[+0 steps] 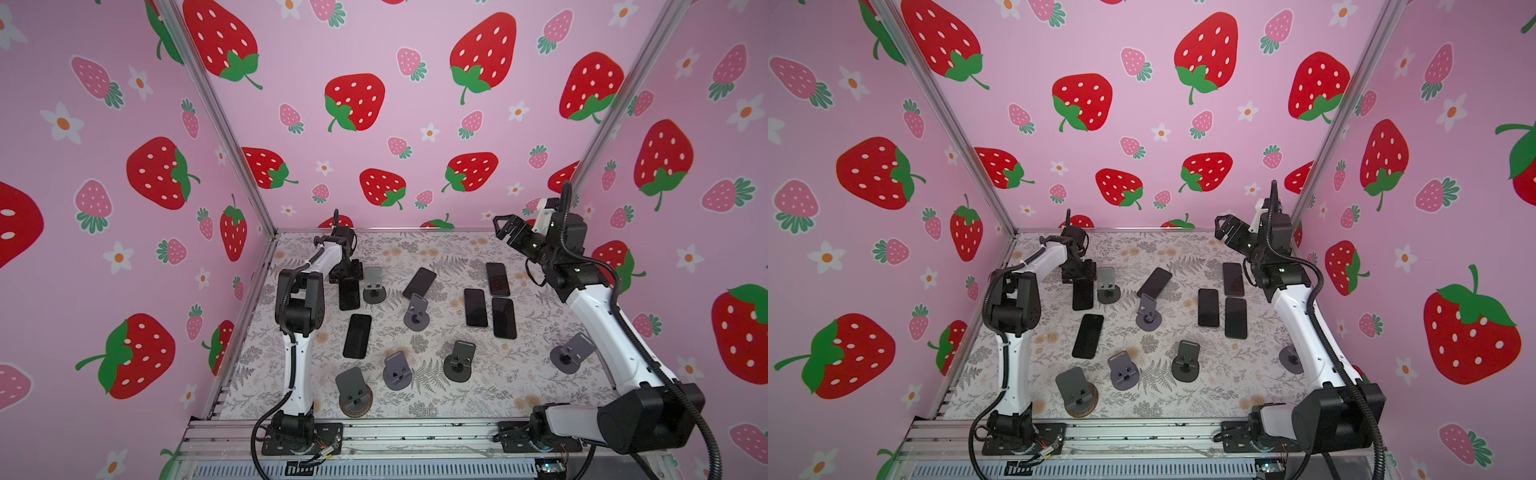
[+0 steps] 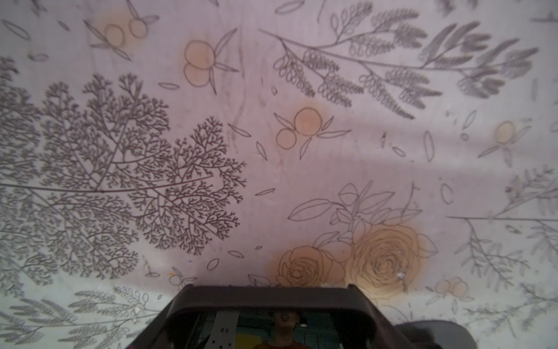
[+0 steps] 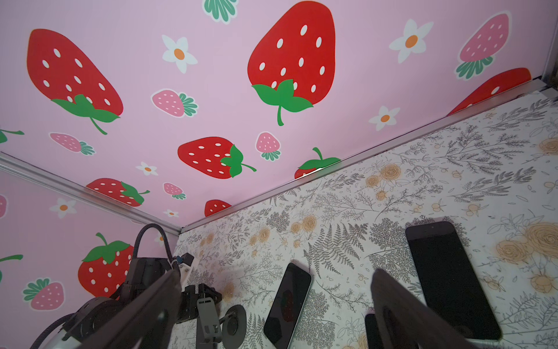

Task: Remove the phone from the phone stand
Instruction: Place the phone at the top-left of the table.

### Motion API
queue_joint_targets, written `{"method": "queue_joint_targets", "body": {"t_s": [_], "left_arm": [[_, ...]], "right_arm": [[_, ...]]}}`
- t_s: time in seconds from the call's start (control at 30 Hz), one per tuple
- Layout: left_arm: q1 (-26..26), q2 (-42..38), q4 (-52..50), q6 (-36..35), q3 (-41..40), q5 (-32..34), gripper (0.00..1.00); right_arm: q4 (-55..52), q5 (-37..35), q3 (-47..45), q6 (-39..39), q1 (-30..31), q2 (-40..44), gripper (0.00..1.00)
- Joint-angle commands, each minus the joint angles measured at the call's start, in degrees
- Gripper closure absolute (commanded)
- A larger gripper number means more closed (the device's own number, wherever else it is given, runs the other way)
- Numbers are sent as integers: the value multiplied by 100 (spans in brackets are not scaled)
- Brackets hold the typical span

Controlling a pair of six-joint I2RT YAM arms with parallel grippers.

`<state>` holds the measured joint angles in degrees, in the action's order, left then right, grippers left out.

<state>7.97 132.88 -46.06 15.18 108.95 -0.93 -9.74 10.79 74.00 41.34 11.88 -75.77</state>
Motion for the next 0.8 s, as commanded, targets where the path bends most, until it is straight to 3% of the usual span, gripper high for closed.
{"method": "queue_joint_targets", "body": {"t_s": [0.0, 0.2, 0.6, 0.77], "left_arm": [[-17, 170, -33, 29, 96, -30, 30], [-21, 148, -108, 83, 226, -17, 23], [-7, 7, -192, 150, 408, -36, 19], [-2, -533, -39, 296, 302, -607, 17]], "right_arm": [[156, 22, -78, 57, -16, 114, 0], [178, -14, -121, 36, -13, 106, 0], [157, -78, -132, -51, -23, 167, 0], [42, -420, -160, -284, -26, 212, 0]]}}
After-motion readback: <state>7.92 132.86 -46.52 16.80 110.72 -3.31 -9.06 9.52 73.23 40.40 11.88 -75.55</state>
